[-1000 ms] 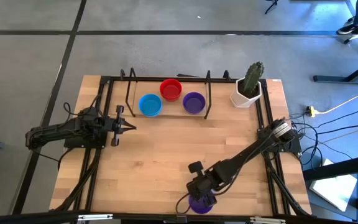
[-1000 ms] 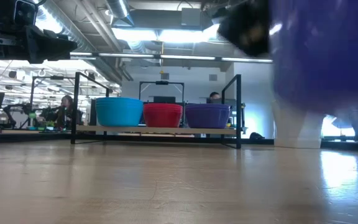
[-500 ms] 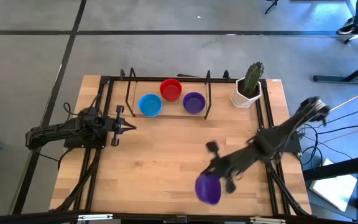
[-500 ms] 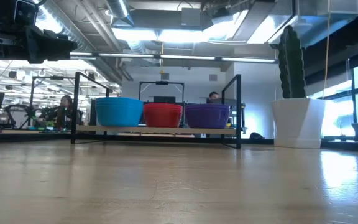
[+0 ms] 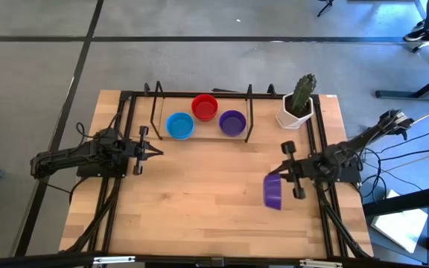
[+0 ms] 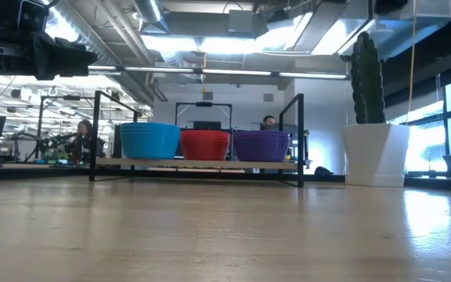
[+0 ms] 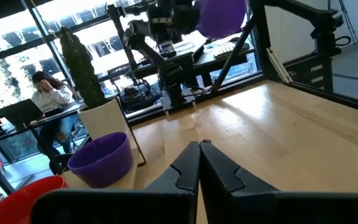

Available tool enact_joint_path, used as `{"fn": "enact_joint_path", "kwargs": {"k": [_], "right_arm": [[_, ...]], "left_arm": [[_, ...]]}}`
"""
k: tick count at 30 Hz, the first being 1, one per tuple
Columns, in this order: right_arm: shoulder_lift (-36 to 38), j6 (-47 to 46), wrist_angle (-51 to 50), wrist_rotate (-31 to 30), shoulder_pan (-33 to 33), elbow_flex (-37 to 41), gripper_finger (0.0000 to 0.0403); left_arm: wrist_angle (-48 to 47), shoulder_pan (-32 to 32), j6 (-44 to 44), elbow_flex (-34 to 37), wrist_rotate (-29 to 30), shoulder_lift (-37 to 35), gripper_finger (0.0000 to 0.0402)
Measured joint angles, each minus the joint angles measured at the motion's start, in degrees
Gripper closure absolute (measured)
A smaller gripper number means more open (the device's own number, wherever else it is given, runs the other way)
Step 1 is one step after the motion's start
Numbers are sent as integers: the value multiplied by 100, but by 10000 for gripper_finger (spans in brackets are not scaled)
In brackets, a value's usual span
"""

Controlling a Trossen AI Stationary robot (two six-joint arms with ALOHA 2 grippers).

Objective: Pick & Place Mini bowls
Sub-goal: Stack the purple bowl on top of the purple bowl on the shelf

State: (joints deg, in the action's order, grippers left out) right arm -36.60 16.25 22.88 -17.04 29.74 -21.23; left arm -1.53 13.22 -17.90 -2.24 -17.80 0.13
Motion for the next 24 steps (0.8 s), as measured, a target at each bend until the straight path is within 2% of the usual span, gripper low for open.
{"fn": "enact_joint_path", "kwargs": {"k": [4, 8, 17, 24], "right_arm": [[668, 254, 826, 1, 0, 896, 397], [1353, 199, 1128, -140, 0, 1323, 397], [2475, 174, 782, -176, 0, 1766, 392], [2899, 84, 99, -662, 0, 1788, 391]], "left_arm": [[-1, 0, 6, 1, 0, 1, 394], [-1, 0, -132, 2, 0, 1, 397], [1, 0, -88, 0, 0, -1, 394], [1, 0, -222, 0, 15, 0, 398]]}}
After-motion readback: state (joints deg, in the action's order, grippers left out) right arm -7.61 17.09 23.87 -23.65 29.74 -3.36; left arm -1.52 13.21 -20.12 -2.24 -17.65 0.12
